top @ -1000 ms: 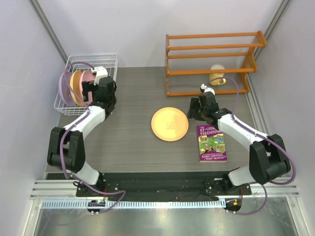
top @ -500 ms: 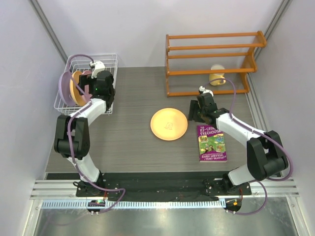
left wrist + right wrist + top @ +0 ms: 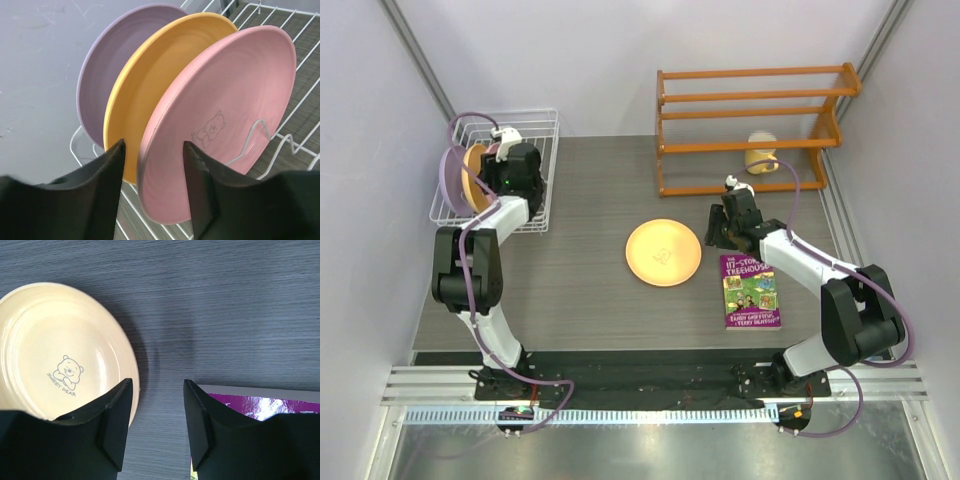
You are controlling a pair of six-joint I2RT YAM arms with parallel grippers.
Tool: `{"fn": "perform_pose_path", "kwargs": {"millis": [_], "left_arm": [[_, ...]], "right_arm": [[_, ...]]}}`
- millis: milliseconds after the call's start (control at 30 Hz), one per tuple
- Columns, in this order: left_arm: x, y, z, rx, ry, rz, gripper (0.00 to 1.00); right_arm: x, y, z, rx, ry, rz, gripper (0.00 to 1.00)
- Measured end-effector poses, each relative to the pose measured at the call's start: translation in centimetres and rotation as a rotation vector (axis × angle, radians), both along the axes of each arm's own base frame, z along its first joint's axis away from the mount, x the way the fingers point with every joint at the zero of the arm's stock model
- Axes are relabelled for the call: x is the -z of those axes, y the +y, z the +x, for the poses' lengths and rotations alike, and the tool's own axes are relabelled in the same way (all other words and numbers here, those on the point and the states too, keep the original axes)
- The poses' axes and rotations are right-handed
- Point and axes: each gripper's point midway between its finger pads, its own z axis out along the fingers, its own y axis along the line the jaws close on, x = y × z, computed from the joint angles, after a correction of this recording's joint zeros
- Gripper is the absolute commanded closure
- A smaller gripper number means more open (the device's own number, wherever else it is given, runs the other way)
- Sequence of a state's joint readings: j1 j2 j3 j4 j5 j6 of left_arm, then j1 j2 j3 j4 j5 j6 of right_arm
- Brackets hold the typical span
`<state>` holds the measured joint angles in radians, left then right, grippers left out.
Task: Unload the plates from the dish rack
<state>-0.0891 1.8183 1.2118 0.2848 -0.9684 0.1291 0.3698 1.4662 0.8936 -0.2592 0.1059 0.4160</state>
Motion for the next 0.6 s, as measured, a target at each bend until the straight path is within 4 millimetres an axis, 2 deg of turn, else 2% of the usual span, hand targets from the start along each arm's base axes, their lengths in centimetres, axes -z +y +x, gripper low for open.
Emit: {"fn": "perform_pose_path", "kwargs": {"millis": [100, 267, 300, 600], "left_arm": [[0.1, 0.06, 0.07, -0.002, 0.002, -0.008, 0.82], [-0.16, 0.43, -0.12, -0.025, 0.009, -0.002, 0.94], [0.0, 0.52, -0.24, -0.027, 0.02, -0.002, 1.0], [0.13, 0.55, -0.59, -0.027, 0.043, 0.0, 1.0]], "right_arm": [[0.03, 0.03, -0.02, -0.002, 0.002, 0.002, 0.51], [0.03, 0.01, 0.0, -0.001, 0.003, 0.005, 0.51], [0.03, 0.01, 0.0, -0.001, 0.003, 0.005, 0.51], [0.18, -0.12, -0.08, 0.001, 0.007, 0.003, 0.51]]}}
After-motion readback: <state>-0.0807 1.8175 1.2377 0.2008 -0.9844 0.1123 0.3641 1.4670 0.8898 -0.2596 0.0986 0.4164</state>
